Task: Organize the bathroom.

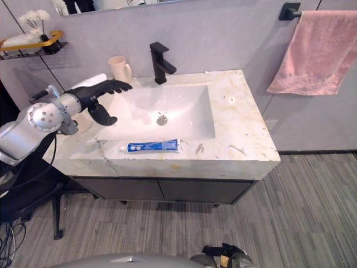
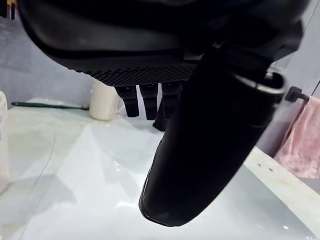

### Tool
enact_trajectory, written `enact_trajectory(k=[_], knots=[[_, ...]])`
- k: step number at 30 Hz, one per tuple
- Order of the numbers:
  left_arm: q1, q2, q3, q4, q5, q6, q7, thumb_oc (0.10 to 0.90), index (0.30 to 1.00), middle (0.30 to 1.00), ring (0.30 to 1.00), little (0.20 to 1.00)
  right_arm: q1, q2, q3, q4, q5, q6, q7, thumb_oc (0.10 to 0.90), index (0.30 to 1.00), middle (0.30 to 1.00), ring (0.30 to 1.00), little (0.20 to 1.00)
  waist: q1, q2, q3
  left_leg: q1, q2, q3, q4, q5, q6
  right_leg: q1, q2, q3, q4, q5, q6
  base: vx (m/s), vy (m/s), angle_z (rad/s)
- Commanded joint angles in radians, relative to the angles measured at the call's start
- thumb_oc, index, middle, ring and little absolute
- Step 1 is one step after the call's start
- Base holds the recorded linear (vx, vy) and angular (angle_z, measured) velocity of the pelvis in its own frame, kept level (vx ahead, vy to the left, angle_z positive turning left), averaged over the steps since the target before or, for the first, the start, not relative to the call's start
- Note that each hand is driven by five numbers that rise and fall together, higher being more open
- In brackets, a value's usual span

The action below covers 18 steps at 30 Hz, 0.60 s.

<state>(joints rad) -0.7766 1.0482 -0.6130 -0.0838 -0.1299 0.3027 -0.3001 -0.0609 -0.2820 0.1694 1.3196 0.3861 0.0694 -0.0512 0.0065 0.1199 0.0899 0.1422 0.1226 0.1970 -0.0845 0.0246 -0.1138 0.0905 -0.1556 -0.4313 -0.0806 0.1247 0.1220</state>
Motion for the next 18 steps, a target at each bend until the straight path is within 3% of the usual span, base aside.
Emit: enact_trajectory(k=[1, 2, 4, 6, 9, 11, 16, 18], knots=[[-0.137, 0.101, 0.056, -0.007, -0.013, -0.051, -0.03, 0.8, 0.9, 0.9, 0.9, 0.9, -0.032, -0.006, 0.023, 0.011, -0.035, 0.024, 0.015, 0.8, 0.9, 0.9, 0.9, 0.9, -0.011, -0.011, -0.002, -0.013, -0.15, -0.068, 0.027, -0.071, 0.091, 0.005, 0.09, 0.136, 0.165, -0.207, 0.023, 0.0, -0.141, 0.06], [-0.154, 0.079, 0.019, -0.002, -0.032, -0.07, -0.033, 0.8, 0.9, 0.9, 0.9, 0.9, -0.036, -0.009, 0.024, 0.01, -0.017, 0.028, 0.011, 0.8, 0.9, 0.9, 0.9, 0.9, -0.037, -0.005, 0.009, -0.01, -0.149, -0.131, 0.018, -0.066, 0.101, -0.029, 0.093, 0.233, 0.217, -0.21, 0.026, 0.01, -0.135, 0.13], [-0.183, 0.025, -0.024, -0.02, -0.046, -0.061, -0.03, 0.8, 0.9, 0.9, 0.9, 0.9, -0.042, -0.013, 0.021, 0.02, 0.01, 0.025, 0.005, 0.8, 0.9, 0.9, 0.9, 0.9, -0.062, 0.003, 0.016, -0.011, -0.143, -0.199, 0.01, -0.055, 0.105, -0.042, 0.109, 0.322, 0.226, -0.228, 0.013, -0.02, -0.179, 0.97], [-0.196, 0.002, -0.04, -0.043, -0.058, -0.027, -0.016, 0.8, 0.9, 0.9, 0.9, 0.9, -0.043, -0.016, 0.026, 0.023, 0.006, 0.026, 0.008, 0.8, 0.9, 0.9, 0.9, 0.9, -0.069, 0.001, 0.014, -0.023, -0.142, -0.225, 0.001, -0.039, 0.102, -0.036, 0.13, 0.348, 0.194, -0.218, -0.001, -0.09, -0.196, 1.75], [-0.17, -0.045, -0.008, -0.095, -0.018, 0.042, 0.014, 0.8, 0.9, 0.9, 0.9, 0.9, -0.059, -0.031, 0.048, 0.037, -0.018, 0.028, 0.024, 0.8, 0.9, 0.9, 0.9, 0.9, -0.054, -0.025, 0.007, -0.035, -0.128, -0.233, -0.003, -0.021, 0.071, 0.003, 0.136, 0.322, 0.097, -0.183, -0.006, -0.12, -0.268, 1.59], [-0.149, -0.052, 0.017, -0.084, 0.009, 0.032, 0.001, 0.8, 0.9, 0.9, 0.9, 0.9, -0.073, -0.044, 0.061, 0.032, -0.04, 0.025, 0.024, 0.8, 0.9, 0.9, 0.9, 0.9, -0.044, -0.034, 0.009, -0.043, -0.099, -0.203, -0.001, -0.005, 0.046, 0.02, 0.136, 0.295, 0.07, -0.175, -0.008, -0.11, -0.214, 0.45], [-0.107, -0.044, 0.066, -0.056, 0.001, -0.093, -0.035, 0.8, 0.9, 0.9, 0.9, 0.9, -0.086, -0.078, 0.051, 0.009, -0.021, 0.019, 0.014, 0.8, 0.9, 0.9, 0.9, 0.9, -0.033, -0.066, 0.027, -0.092, -0.013, -0.078, 0.052, 0.028, -0.003, 0.066, 0.122, 0.219, 0.012, -0.159, -0.009, -0.17, -0.134, 0.54], [-0.086, -0.044, 0.095, -0.054, -0.012, -0.126, -0.047, 0.8, 0.9, 0.9, 0.9, 0.9, -0.088, -0.08, 0.05, 0.012, -0.027, 0.006, 0.011, 0.8, 0.9, 0.9, 0.9, 0.9, -0.027, -0.076, 0.025, -0.107, -0.027, -0.086, 0.109, -0.006, 0.005, 0.059, 0.112, 0.207, 0.006, -0.152, -0.013, -0.16, -0.094, 0.41]])
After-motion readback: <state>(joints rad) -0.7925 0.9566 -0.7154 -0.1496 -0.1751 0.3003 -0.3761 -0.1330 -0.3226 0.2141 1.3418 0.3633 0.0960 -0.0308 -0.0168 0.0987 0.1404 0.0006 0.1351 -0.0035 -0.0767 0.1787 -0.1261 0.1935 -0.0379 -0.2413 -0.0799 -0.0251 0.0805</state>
